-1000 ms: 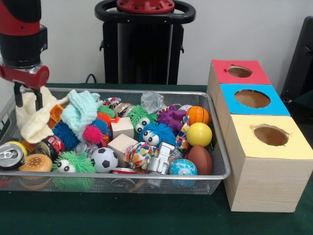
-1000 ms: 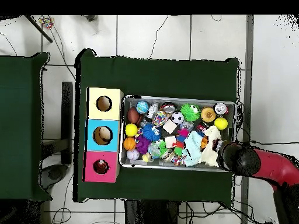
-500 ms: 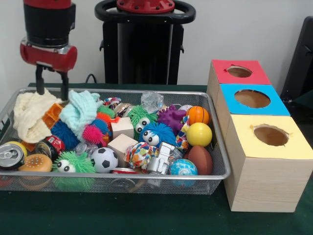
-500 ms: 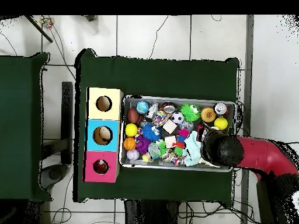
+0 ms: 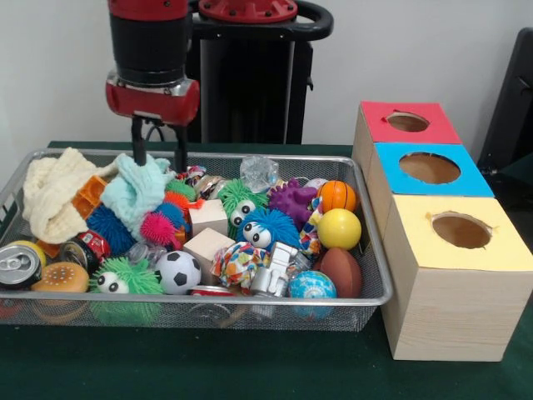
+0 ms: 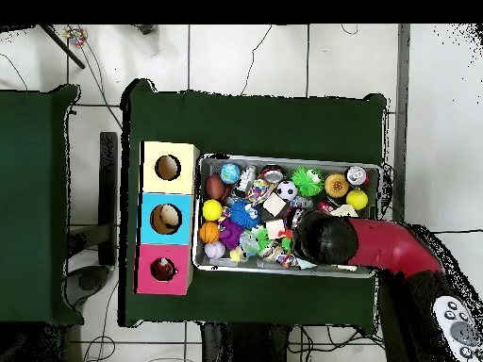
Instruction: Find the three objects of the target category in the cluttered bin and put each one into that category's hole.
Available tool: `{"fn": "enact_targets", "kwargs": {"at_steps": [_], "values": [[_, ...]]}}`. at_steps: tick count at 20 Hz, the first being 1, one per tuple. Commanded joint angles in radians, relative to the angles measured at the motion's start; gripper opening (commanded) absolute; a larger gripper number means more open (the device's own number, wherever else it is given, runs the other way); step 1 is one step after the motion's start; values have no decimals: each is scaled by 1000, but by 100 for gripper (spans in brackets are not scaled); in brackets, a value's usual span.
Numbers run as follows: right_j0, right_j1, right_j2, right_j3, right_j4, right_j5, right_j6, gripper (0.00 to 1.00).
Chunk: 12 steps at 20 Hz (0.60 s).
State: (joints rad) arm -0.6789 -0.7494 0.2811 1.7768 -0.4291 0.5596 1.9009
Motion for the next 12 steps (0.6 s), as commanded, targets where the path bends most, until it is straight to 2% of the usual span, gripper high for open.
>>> {"fn": "enact_targets", "kwargs": {"at_steps": [1,7,12], "values": [[51,87,-69,135,38,-103,228,100],[123,115,-139,193,48,-204,282,100],[174,134,-169,227,90,-270,310,100]]}}
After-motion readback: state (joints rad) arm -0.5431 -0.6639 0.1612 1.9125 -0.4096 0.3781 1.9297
